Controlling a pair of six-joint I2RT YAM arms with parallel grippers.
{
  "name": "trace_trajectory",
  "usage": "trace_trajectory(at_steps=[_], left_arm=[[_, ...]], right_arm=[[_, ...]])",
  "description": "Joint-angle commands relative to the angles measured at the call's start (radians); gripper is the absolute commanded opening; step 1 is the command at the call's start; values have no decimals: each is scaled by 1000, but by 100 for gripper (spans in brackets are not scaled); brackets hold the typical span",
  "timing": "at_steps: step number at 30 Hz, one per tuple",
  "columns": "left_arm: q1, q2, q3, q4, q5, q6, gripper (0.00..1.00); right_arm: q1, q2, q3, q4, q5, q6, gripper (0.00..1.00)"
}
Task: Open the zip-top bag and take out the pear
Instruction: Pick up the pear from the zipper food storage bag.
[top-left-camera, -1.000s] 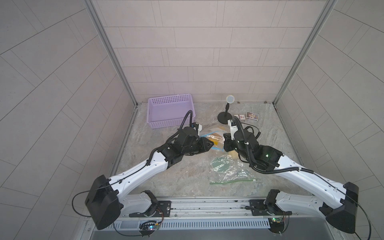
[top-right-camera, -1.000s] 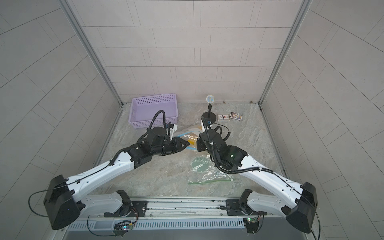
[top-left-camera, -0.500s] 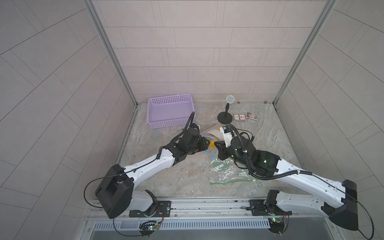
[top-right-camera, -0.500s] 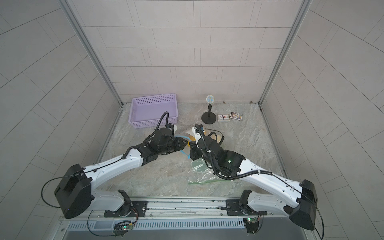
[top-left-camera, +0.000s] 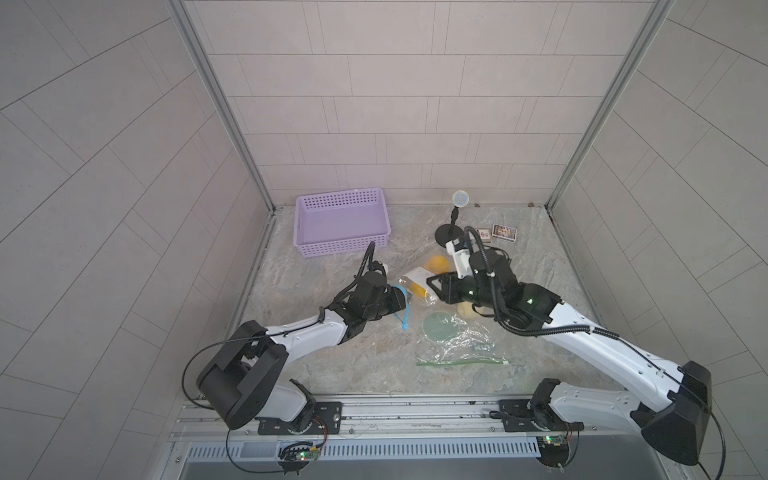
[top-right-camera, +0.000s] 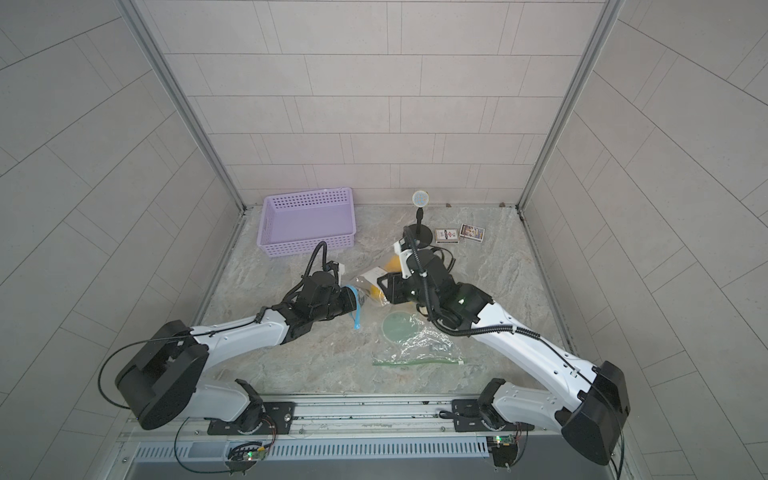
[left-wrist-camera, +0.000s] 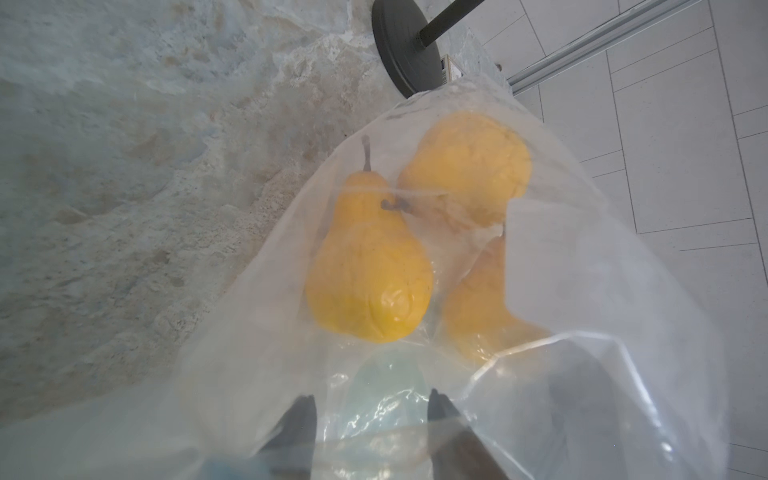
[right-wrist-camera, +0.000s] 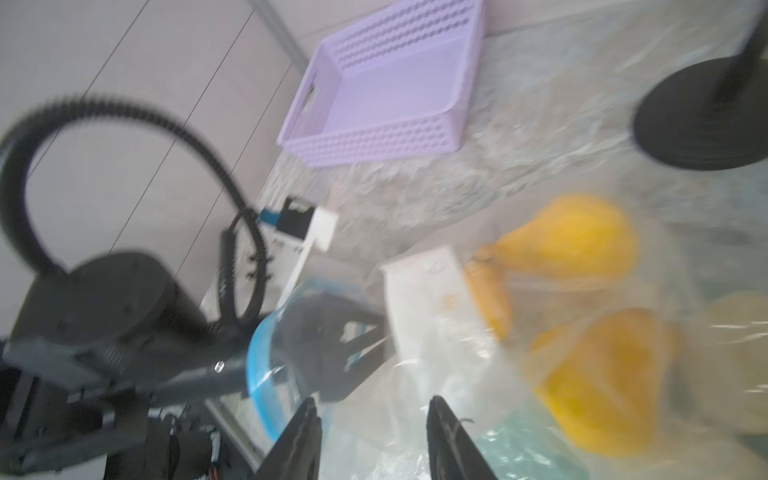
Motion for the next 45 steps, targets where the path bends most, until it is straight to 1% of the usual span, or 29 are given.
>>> trace_trajectory(at_steps=[1,5,7,9,11,16,17,19,25,27,30,32,34,40,42,45], left_arm=[[6,35,-19,95,1,-19,55],[15,82,-33,127,-15,-26,68],[26,109,-36,158,-8,-36,71],[35,131,-45,192,1,-43,74],[41,139,-66,229,-7,-55,82],[53,119,-87,266,-4,-45,87],[55,116,-89,268,-1,-42,90],[64,110,-91,258,2,-34,93],[113,135,-95,252,14,-23,97],[120,146,-83,247,19,-17,100],[119,152,-74,251,10,-12,100],[121,149,-77,261,10,-10,100],[122,148,-78,271,11,-3,100],[137,184,-71,274,22,-12,100],[139,199,-75,299,28,-20,100],[140,211,-77,321,27,-32,100]], right_arm=[[-87,93,78,-107,-120,-41,44],[-104,316,203,-197,-120,-124,36],[-104,391,228,-202,-83,-133,34],[-102,451,233,-196,-73,-135,32],[-92,493,218,-167,-79,-126,30],[-63,544,199,-148,-42,-115,28],[-61,549,193,-133,-47,-107,28],[-51,566,189,-115,-60,-97,28],[-37,640,217,-94,-50,-99,26],[-40,655,231,-95,-37,-100,26],[-46,682,260,-90,-41,-95,26],[-52,677,271,-90,-68,-96,26],[-60,662,279,-90,-60,-97,27],[-102,669,370,-137,-84,-116,30],[-101,705,417,-161,-109,-130,30],[-103,786,477,-201,-122,-146,26]])
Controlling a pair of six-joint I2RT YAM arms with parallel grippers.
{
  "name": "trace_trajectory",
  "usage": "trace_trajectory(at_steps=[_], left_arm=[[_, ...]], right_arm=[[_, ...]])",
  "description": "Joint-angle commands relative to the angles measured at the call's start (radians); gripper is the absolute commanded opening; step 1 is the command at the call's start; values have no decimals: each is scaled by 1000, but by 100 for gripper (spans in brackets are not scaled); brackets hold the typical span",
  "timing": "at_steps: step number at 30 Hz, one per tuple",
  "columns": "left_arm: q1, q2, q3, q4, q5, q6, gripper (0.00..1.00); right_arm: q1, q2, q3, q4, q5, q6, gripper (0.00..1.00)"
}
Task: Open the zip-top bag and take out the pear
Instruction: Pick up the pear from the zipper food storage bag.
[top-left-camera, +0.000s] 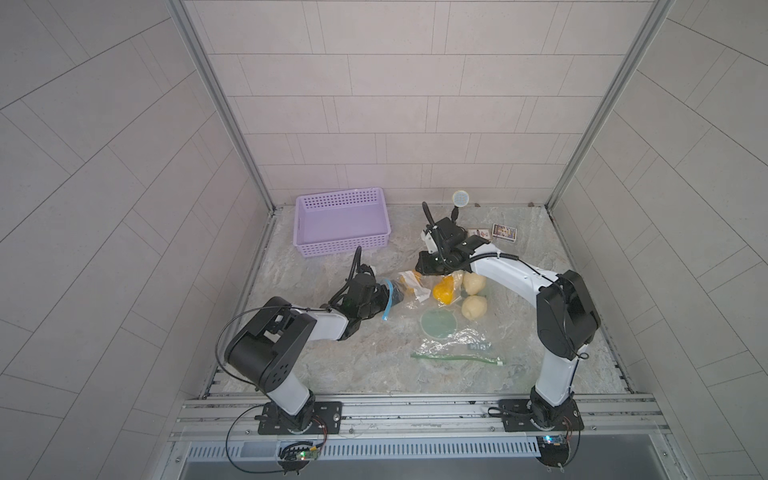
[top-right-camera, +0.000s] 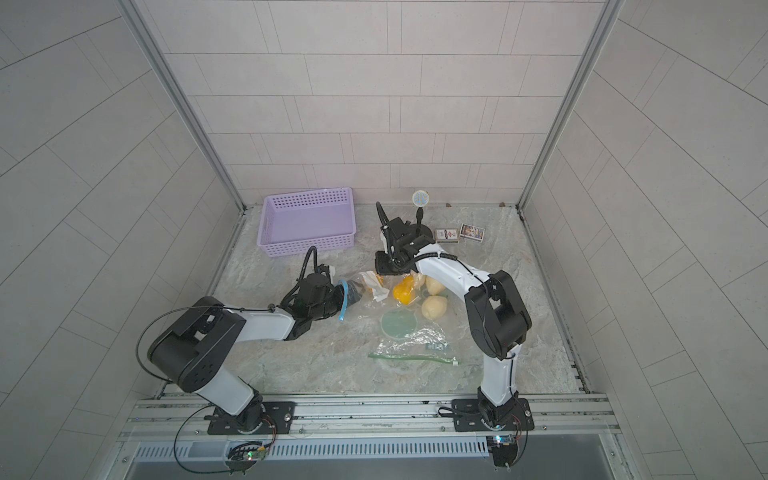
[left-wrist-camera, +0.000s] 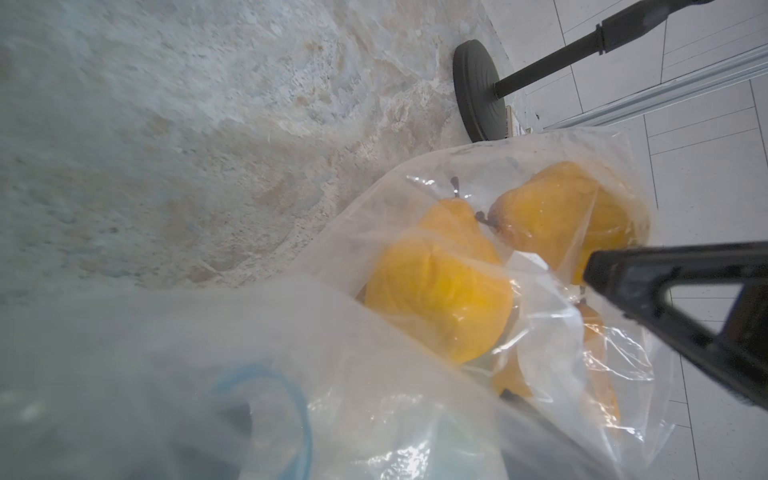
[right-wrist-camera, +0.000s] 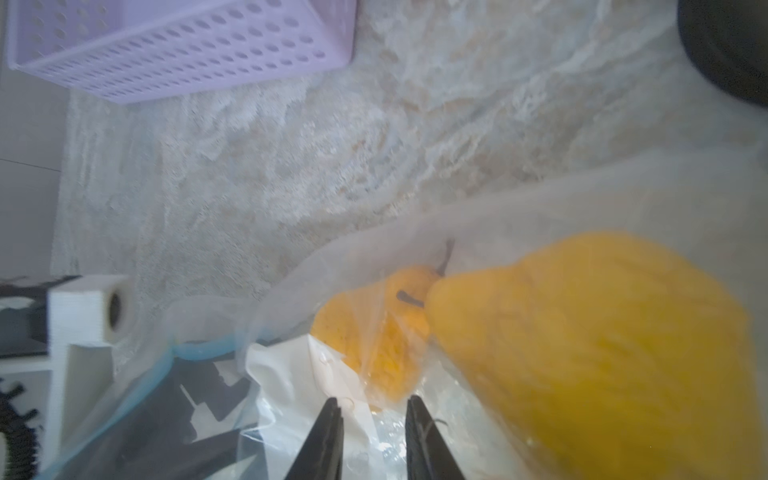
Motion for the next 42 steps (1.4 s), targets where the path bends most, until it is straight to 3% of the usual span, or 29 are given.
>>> trace_trajectory(at_steps=[1,12,19,26,27,31,33,39,42], left_arm=[[7,12,7,58,-3,-12,100],[11,36,45,54,22,-13,100],[18,55,49,64,47,-4,100],[21,53,59,-41,53,31,99],[23,51,62,-65,54,37,96],[43,48,54,-91,96,52,55],[58,50,66,-133,125,61,42],[98,5,122,-269,197,107,38],[120,-48,175,-420,227,162,38]], right_arm=[[6,85,31,-54,-14,-21,26],[22,163,-15,5,-14,-4,18],[46,191,-59,73,-101,4,14],[66,199,-94,159,-246,13,11],[66,195,-98,165,-254,14,11],[42,182,-121,168,-236,25,7],[21,168,-143,174,-226,37,6],[-27,118,-184,176,-152,67,5],[-49,110,-193,177,-112,85,5]])
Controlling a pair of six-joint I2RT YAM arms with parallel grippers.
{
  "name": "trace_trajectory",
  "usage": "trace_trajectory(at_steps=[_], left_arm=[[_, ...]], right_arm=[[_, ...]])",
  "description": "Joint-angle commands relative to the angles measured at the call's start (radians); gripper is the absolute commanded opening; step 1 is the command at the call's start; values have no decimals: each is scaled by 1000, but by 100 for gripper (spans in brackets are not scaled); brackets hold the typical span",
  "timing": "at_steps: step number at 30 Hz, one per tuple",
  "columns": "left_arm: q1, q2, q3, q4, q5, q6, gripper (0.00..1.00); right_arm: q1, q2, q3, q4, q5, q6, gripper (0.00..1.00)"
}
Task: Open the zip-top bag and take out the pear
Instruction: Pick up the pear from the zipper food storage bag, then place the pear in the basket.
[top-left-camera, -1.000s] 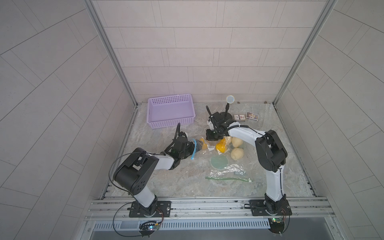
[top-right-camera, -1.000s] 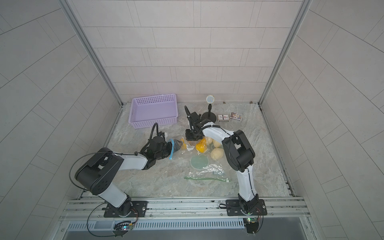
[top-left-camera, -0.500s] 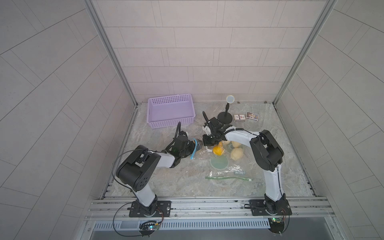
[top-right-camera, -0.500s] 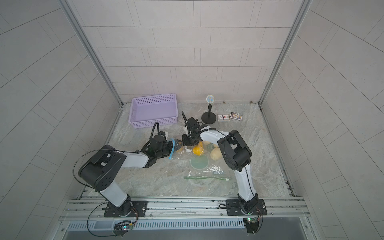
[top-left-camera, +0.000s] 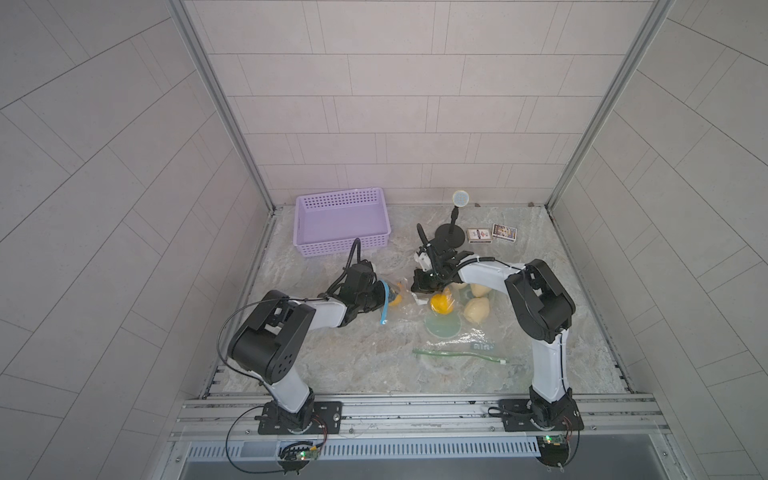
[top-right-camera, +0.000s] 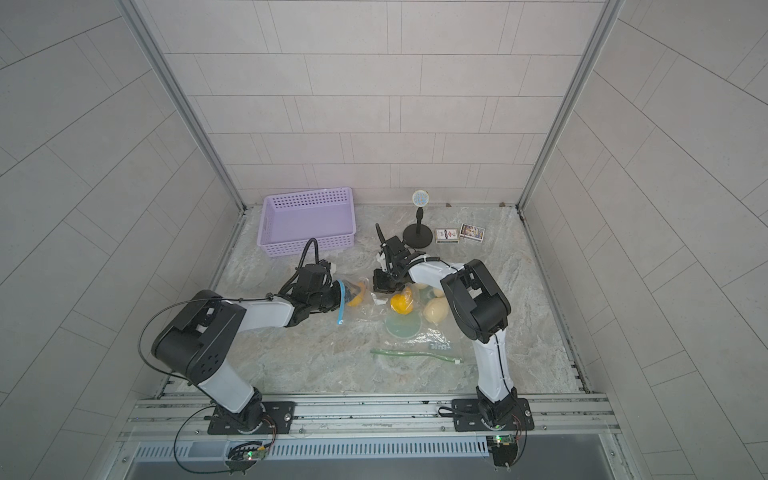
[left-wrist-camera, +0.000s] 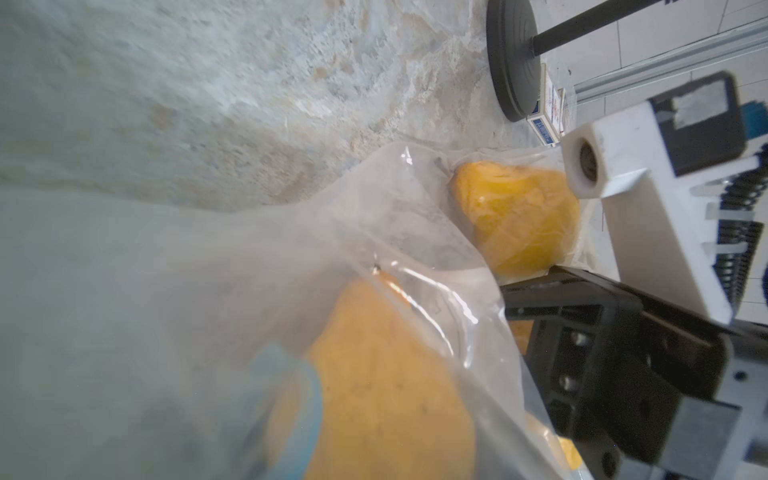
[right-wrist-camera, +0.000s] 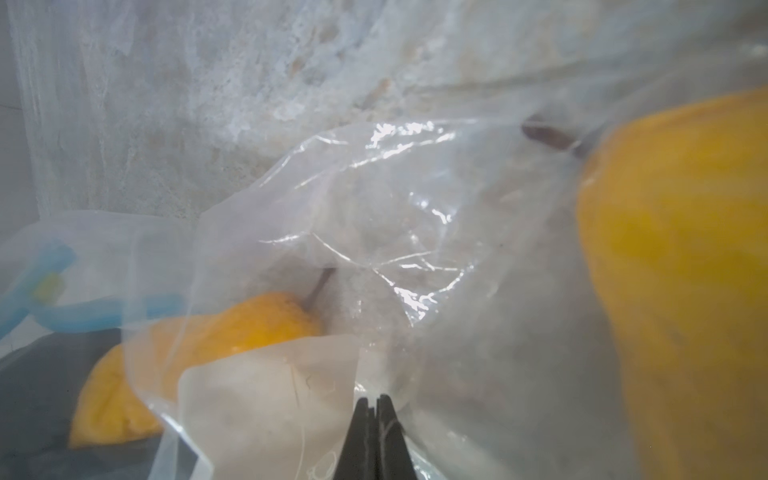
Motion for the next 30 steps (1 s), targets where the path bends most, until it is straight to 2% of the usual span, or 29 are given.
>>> trace_trajectory(at_steps=[1,7,11,14,17,24,30], left_arm=[[24,-84,68,-214,39,86,39],[65,-189,138,-426,60,163,39],[139,-265,209,-599,46,232,39],[211,-325,278,-675,-34,259,40],[272,-329,379,-648,-97,255,41],[376,20,757,-613,-91,269,43],[417,416,1151,-722,-8,291,45]], right_arm=[[-30,-33,-26,-19,79,43,5],[-68,-61,-40,21,89,80,5],[-68,-74,-30,20,72,85,6],[-67,-89,-35,34,38,92,14],[-69,-127,-42,86,-31,106,29],[-104,-204,29,56,-138,117,47],[-150,-324,3,-4,-155,75,55]])
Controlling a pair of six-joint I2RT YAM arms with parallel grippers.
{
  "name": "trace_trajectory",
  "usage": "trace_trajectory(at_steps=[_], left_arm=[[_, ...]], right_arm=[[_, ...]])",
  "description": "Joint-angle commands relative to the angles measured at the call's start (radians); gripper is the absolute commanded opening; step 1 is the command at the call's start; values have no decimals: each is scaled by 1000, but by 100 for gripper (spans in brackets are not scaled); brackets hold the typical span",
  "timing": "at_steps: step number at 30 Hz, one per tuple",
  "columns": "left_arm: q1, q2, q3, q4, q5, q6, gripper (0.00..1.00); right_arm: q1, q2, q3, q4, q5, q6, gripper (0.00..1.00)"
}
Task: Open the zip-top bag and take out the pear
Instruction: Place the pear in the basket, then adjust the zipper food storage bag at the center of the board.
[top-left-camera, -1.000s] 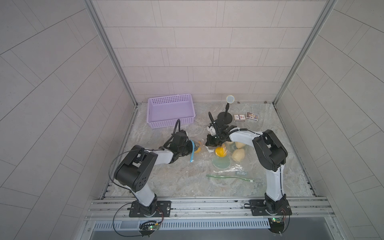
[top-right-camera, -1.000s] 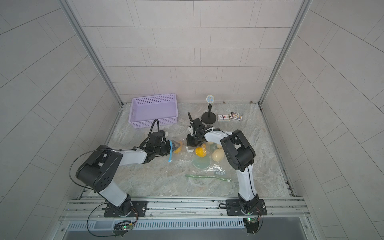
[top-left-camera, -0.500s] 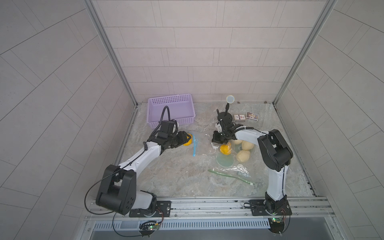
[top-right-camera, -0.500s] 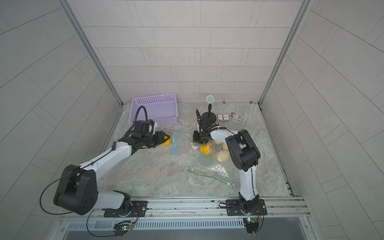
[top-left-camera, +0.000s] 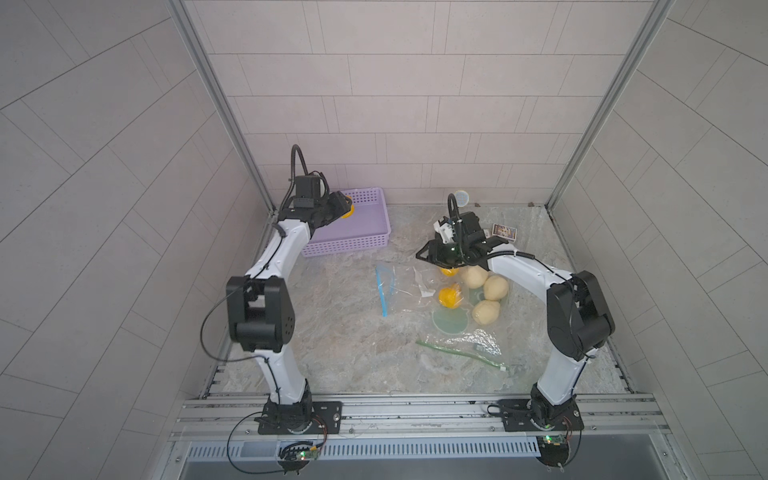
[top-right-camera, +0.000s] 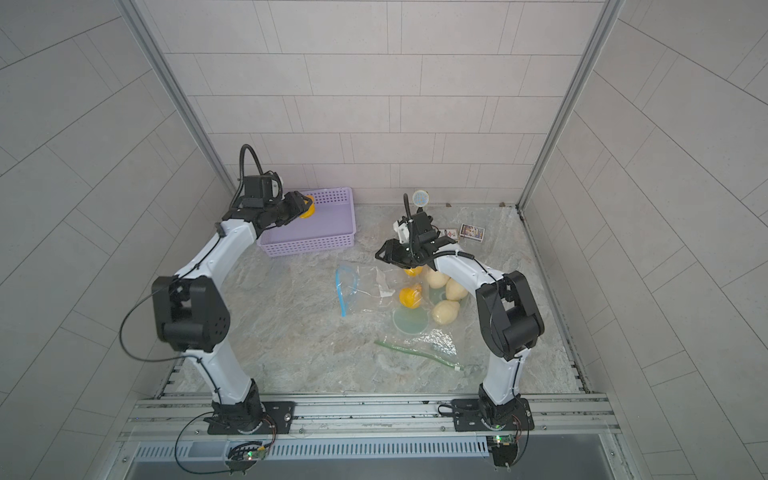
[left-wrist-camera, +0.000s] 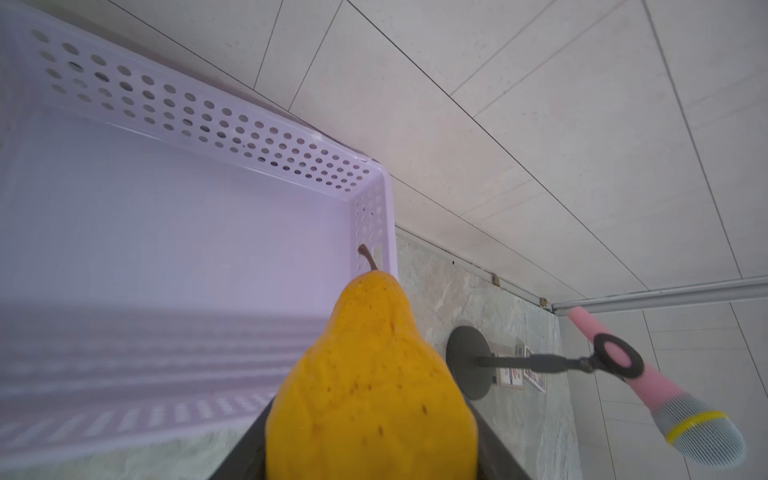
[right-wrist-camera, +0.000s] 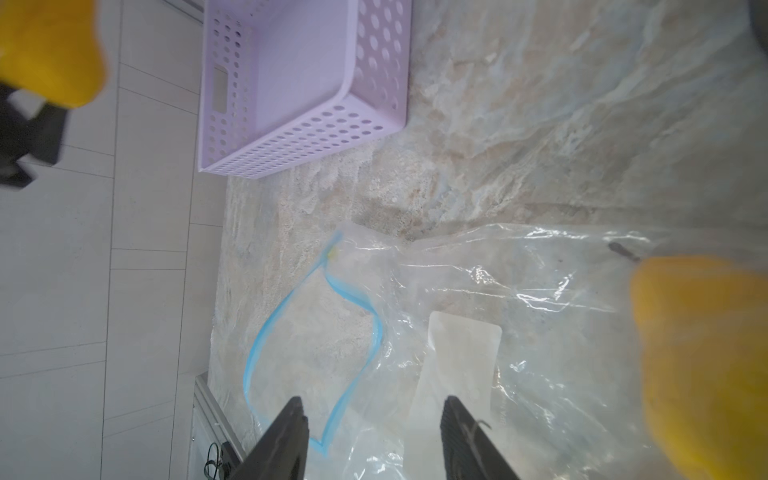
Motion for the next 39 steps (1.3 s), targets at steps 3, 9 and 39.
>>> trace_trajectory(at_steps=[3,9,39], left_arm=[[25,234,216,-82,58,32,76],[28,82,138,-107,134,14,100],[-260,-479,-1136,656,223,-415,35]], right_arm=[[-22,-131,-21,-92,-11,-59,57],[-25,-244,-56,-225,53,-142,59],[-148,-255,-261,-303,127,-296,58]])
